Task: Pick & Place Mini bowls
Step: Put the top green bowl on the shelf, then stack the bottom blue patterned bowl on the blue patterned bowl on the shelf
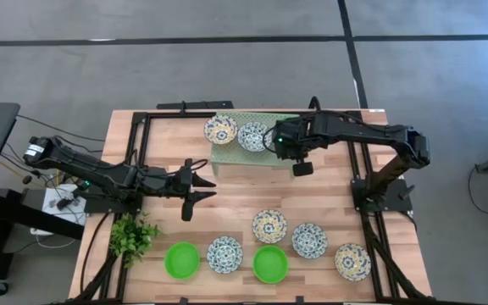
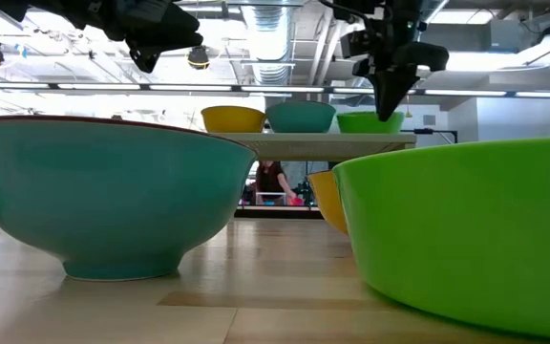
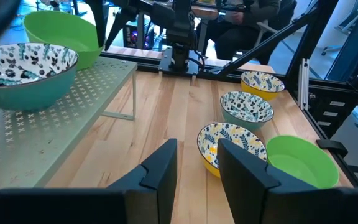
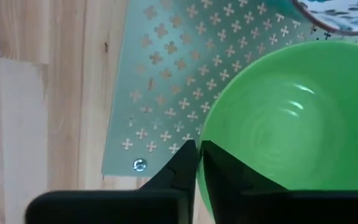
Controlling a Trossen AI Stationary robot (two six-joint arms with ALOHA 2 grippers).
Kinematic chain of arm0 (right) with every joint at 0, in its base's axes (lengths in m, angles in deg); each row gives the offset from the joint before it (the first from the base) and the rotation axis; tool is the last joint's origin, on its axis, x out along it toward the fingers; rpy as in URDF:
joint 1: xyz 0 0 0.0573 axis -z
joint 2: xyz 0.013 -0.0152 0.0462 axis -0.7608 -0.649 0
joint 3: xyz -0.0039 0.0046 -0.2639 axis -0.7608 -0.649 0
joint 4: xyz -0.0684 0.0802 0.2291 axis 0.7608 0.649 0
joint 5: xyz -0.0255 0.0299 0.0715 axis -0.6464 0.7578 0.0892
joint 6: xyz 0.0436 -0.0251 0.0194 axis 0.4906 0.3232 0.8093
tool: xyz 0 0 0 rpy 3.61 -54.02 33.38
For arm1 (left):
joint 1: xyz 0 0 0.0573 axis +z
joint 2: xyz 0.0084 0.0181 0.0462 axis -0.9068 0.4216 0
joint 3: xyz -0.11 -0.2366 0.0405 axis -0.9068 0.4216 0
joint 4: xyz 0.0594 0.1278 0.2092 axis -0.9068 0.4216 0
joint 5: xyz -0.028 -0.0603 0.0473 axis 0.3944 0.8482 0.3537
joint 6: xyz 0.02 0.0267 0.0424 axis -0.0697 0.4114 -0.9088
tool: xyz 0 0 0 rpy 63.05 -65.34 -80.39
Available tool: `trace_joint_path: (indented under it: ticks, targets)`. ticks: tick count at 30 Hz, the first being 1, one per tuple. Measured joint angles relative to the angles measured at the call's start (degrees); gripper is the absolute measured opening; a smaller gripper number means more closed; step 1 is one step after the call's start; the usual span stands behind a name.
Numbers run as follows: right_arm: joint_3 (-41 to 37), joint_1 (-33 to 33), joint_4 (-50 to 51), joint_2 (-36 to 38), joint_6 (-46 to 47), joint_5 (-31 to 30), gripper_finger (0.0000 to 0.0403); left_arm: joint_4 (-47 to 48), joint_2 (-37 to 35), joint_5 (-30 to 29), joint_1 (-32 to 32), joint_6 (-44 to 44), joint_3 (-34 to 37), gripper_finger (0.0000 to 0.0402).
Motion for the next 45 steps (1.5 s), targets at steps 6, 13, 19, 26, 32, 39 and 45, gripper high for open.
trace_joint_path:
  ticks: [6,13,19,26,32,39,45]
  targets:
    - [0.0,-0.1,0.1,0.3,0.2,-0.1,0.007,0.0,0.0,0.0,0.0,0.0,0.0,0.0115]
    - [0.6,-0.8,1.3,0.6,0.6,-1.9,0.01,0.0,0.0,0.0,0.0,0.0,0.0,0.0115]
    - [5.6,-3.7,3.4,0.6,1.5,-4.4,0.0108,0.0,0.0,0.0,0.0,0.0,0.0,0.0115]
    - [15.4,-10.8,12.0,0.7,11.9,-4.6,0.0109,0.0,0.0,0.0,0.0,0.2,0.0,0.0115]
    - [19.2,-19.3,18.1,1.2,24.2,-1.7,0.0109,0.0,0.0,0.2,-0.7,0.2,0.0,0.0115]
    - [12.3,-30.6,16.1,7.6,33.1,2.9,0.0109,-0.9,0.0,4.5,-3.1,3.3,0.0,0.0115]
    - [-3.0,-38.8,1.3,16.6,41.1,2.8,0.0109,-3.3,0.0,4.6,-5.1,4.9,0.0,0.0115]
